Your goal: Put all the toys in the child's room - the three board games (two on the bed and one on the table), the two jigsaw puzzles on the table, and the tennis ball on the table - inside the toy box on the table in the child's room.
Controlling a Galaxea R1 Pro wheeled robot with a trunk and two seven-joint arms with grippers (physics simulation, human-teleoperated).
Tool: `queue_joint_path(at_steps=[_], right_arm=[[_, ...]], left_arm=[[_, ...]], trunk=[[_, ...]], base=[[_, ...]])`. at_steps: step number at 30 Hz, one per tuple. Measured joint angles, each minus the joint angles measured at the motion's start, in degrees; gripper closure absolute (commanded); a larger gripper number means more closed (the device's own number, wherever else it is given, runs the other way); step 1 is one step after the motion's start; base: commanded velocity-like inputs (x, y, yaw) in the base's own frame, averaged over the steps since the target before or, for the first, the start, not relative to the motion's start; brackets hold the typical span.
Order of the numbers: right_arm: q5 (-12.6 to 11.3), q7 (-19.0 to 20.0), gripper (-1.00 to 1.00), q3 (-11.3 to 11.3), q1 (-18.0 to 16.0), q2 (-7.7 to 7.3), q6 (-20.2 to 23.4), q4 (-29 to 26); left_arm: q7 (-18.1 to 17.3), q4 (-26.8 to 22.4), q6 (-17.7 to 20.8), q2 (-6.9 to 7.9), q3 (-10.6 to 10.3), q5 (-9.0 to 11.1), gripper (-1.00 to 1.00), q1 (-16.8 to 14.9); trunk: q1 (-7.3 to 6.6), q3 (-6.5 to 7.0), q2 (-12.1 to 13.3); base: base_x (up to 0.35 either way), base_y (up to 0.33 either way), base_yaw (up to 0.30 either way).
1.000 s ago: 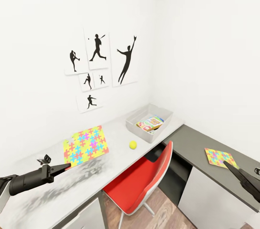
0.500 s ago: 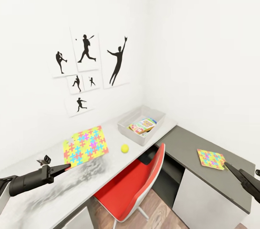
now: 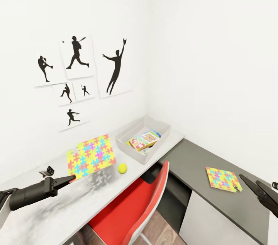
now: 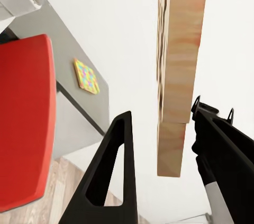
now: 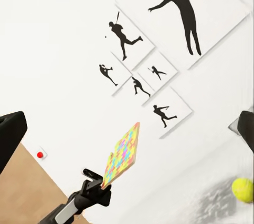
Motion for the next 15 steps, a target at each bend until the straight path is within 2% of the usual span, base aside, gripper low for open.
queue_joint_path(at_steps=[7,12,15], right_arm=[[-0.1,0.0,-1.00,0.0,0.0,-0.07,0.1,0.0],[0.0,0.0,-1.00,0.0,0.0,-0.07,0.1,0.0],[0.0,-0.1,-1.00,0.0,0.0,-0.07,0.1,0.0]], left_arm=[[0.0,0.0,0.0,-0.08,0.6,0.0,1.00,0.0],[0.0,0.0,0.0,-0.02,0.7,0.0,1.00,0.0],[0.0,0.0,0.0,-0.05,1.0,0.0,1.00,0.1]], trunk=[[0.01,0.29,0.0],[0.02,0.49,0.0],[0.02,0.59,0.0]], base=[[0.188,-0.240,-0.247],[0.043,-0.294,-0.259],[0.008,-0.186,-0.244]])
